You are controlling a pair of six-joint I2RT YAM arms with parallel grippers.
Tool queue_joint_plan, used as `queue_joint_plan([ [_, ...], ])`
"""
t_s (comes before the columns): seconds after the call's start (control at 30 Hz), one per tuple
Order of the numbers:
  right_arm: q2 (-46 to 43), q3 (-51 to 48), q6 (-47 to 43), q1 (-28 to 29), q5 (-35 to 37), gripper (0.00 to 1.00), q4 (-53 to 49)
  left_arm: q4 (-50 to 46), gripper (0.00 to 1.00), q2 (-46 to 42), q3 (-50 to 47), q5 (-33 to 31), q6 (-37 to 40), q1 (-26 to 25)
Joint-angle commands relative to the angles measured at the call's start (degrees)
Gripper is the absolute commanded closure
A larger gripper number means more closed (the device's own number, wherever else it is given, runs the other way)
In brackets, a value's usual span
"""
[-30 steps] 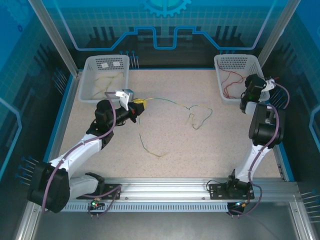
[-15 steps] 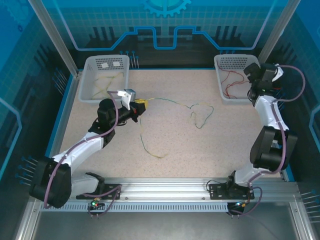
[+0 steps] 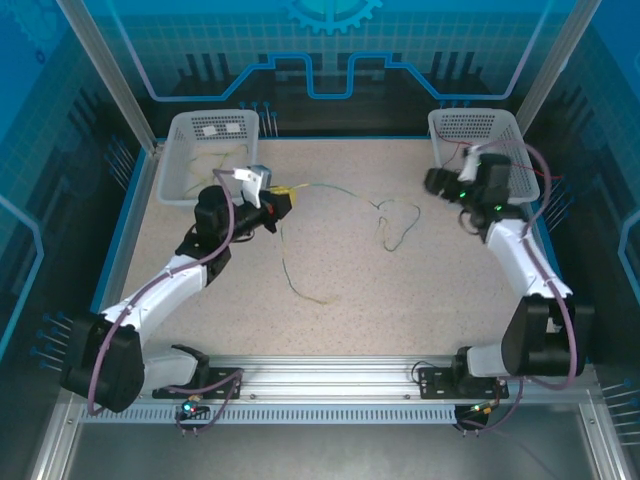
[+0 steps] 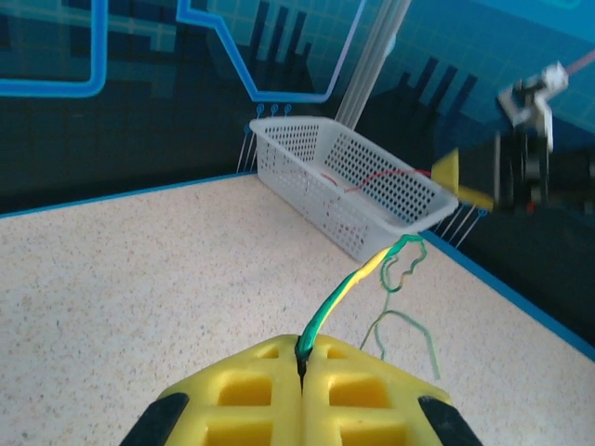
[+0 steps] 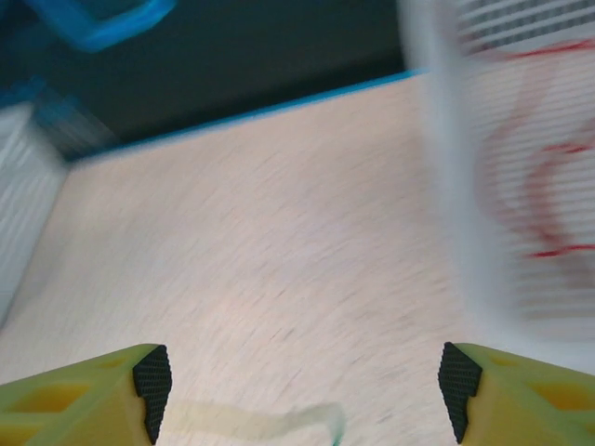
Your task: Untangle the cables
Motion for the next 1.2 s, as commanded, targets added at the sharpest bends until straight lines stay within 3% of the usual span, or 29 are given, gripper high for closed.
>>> queue_joint_plan([
  [0.0, -6.2, -6.9, -10.2, 6.9, -8.9, 0.17, 13.5, -3.1, 1.0, 1.3, 5.7, -0.2, -1.5, -0.4],
  [0.1, -8.9, -13.0, -14.5, 8.9, -13.2, 0.12, 24.3, -1.6, 1.0, 2.1, 6.9, 1.4, -1.5, -0.4],
  [0.27, -10.3, -13.2, -22.8, 10.2, -14.6, 0.06, 23.0, -1.4, 1.0, 2.5, 8.5, 5.5, -1.7, -0.4],
  [0.4, -16.0, -16.5, -33.3, 16.1, -3.3, 0.05, 25.0, -2.9, 1.0, 2.0, 9.4, 8.8, -1.2, -0.4],
  [0.5, -19.7, -19.0, -37.8, 17.8, 1.2, 0.04, 28.8, -3.6, 1.0, 1.6, 9.4, 10.0, -1.1, -0.4],
  [0.77, -11.4, -14.8, -44.7, 17.4, 6.0, 0.08, 22.3, -0.5, 1.0, 0.7, 9.1, 12.6, -4.5, -0.5],
  [0.87, -7.8, -13.9, -43.3, 15.5, 5.6, 0.25, 22.4, 0.4, 1.0, -0.1, 9.0, 12.4, -4.7, -0.5],
  [1.07, -5.5, -12.7, -38.0, 14.4, 1.5, 0.94, 23.6, 2.0, 1.0, -1.9, 7.1, 9.3, -4.7, -0.4],
  [1.17, -5.5, -12.4, -32.4, 13.9, -1.8, 1.0, 25.3, 4.9, 1.0, -2.6, 4.8, 7.1, -5.5, -0.4],
])
